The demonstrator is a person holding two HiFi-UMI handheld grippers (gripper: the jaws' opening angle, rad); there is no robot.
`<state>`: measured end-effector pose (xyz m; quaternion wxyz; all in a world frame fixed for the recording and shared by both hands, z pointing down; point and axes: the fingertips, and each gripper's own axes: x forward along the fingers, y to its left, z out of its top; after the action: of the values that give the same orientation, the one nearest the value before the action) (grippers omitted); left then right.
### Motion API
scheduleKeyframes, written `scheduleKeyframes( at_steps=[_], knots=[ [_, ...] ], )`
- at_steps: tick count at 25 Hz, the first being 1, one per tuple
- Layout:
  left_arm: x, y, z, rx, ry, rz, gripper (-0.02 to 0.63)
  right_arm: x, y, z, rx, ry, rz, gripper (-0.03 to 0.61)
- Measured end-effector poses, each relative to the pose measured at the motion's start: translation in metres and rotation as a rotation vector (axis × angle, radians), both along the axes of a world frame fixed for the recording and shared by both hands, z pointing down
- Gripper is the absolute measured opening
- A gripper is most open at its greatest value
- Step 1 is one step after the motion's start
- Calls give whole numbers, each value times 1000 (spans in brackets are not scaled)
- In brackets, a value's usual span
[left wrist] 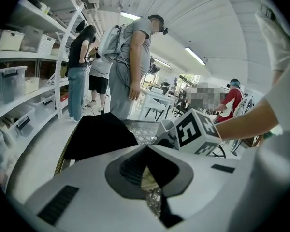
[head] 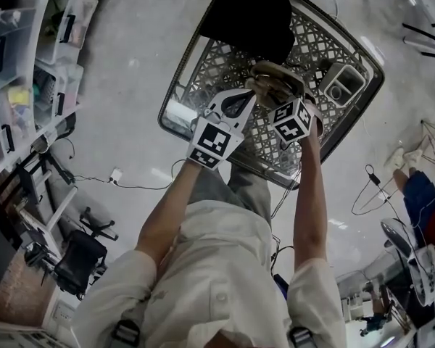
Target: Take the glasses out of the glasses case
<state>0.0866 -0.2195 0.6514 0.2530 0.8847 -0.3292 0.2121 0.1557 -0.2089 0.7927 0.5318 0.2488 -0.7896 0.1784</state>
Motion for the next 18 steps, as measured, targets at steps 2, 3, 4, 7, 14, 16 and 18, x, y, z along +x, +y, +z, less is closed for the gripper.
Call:
scheduleKeyframes(
  at_steps=[2,3,4,7,14,16,18],
  knots=[
    [-2,0,1,-4,-1,-3,11,0,-1,3,-2,1,-4,292],
    [-3,0,2,-6,-2,-4,11,0,-2,5,0,0,-4,295],
    [-3,0,3,-8,-3,-5,11,0,-3,6,3,0,-3,293],
    [-4,0,5,-13,-5,-6,11,2,-6,8,23,17,-8,266],
    [-1,0,9,-20,-8,-6,11,4,-7,9,55,39,-44,229],
    [-1,0,9,-23,-9,-6,11,5,-6,9,59,47,-51,222],
    [-2,0,9,-24,-9,-7,11,5,-6,7,60,52,-54,217]
  ],
)
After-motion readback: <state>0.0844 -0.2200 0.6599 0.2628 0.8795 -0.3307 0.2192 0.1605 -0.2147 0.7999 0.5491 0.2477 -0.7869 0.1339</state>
